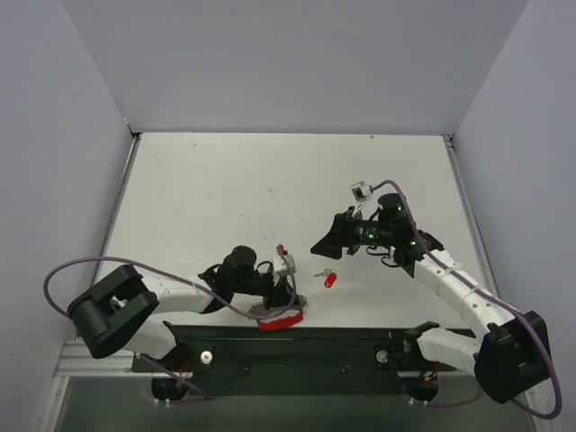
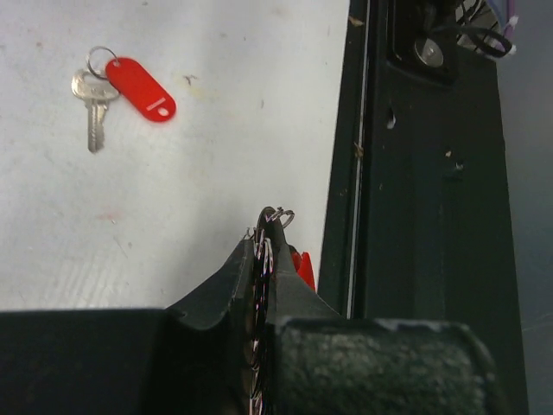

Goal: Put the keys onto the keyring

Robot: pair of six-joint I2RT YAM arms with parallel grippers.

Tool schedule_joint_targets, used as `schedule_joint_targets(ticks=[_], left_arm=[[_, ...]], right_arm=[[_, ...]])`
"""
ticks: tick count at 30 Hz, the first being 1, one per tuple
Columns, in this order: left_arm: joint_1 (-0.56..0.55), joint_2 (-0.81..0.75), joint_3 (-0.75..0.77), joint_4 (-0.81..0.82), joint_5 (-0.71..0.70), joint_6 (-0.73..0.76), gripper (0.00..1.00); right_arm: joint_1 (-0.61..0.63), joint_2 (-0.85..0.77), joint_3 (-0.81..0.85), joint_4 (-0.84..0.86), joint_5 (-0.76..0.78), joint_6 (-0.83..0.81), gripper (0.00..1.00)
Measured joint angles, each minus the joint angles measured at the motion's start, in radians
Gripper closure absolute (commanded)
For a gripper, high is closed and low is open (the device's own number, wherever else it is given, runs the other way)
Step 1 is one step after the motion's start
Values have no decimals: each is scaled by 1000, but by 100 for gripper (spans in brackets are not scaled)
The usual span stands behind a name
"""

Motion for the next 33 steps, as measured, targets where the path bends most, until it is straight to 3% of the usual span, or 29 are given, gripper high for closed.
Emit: schedule_joint_targets(ticks=[2,3,12,16,21,33], left_arm=[[23,46,45,6,22,0,34],[33,67,74,3,13,20,10],[108,2,174,-98,-125,91,9],[114,-32,199,-153,-168,80,9],[118,-38,190,-186,-212,41,9],[245,-60,185,-270,-245,-112,9]], right_arm=[[0,3,-2,-6,8,-10,33],[0,5,-2,-8,13,-13,32],[4,9,-12,-87,81,-73,32],[47,19,-12,-140,148,-111,37],[150,127,-4,-192,227,-146,51],[272,299,45,-244,409,-178,61]])
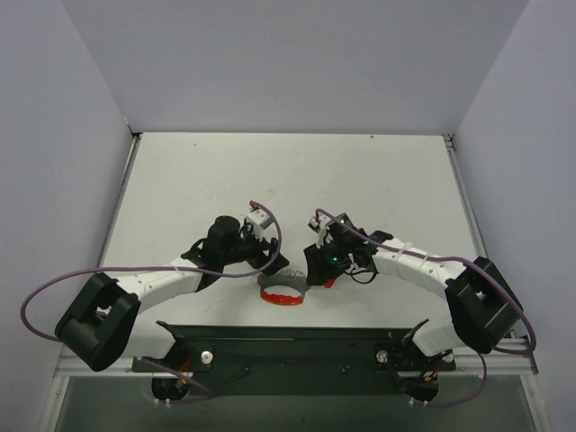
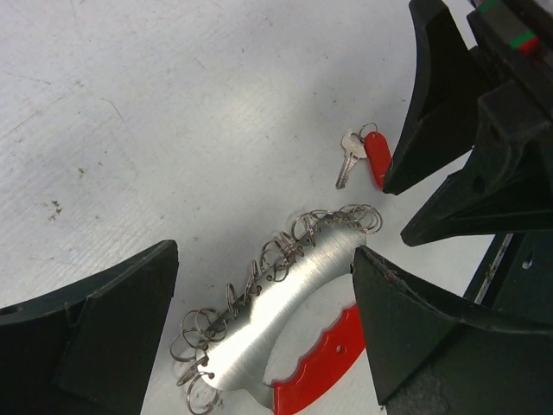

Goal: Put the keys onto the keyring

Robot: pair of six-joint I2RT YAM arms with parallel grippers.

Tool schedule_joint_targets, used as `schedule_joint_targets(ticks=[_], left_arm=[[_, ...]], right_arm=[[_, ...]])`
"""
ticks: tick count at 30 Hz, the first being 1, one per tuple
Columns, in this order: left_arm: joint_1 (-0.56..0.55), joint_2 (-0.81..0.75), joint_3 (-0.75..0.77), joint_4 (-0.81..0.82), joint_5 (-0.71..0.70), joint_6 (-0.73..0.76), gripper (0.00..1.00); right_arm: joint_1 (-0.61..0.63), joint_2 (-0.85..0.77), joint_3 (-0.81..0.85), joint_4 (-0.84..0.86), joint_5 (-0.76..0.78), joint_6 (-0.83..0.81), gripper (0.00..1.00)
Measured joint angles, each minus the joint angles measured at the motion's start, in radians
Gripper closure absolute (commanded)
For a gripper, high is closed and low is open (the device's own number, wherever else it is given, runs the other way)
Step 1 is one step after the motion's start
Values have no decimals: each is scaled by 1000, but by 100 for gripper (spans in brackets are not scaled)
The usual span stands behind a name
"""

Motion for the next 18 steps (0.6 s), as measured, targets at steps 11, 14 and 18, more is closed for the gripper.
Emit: schedule_joint_targets(ticks=[11,14,18], left_arm=[[44,0,0,-14,63,-74,9],[46,0,0,-14,74,-77,9],[49,0,0,-14,82,-84,9]], right_arm=[[83,91,34,-25,148,-21,62],[107,126,59,-29,185,-29,63],[132,166,73,-31,215,-40,68]])
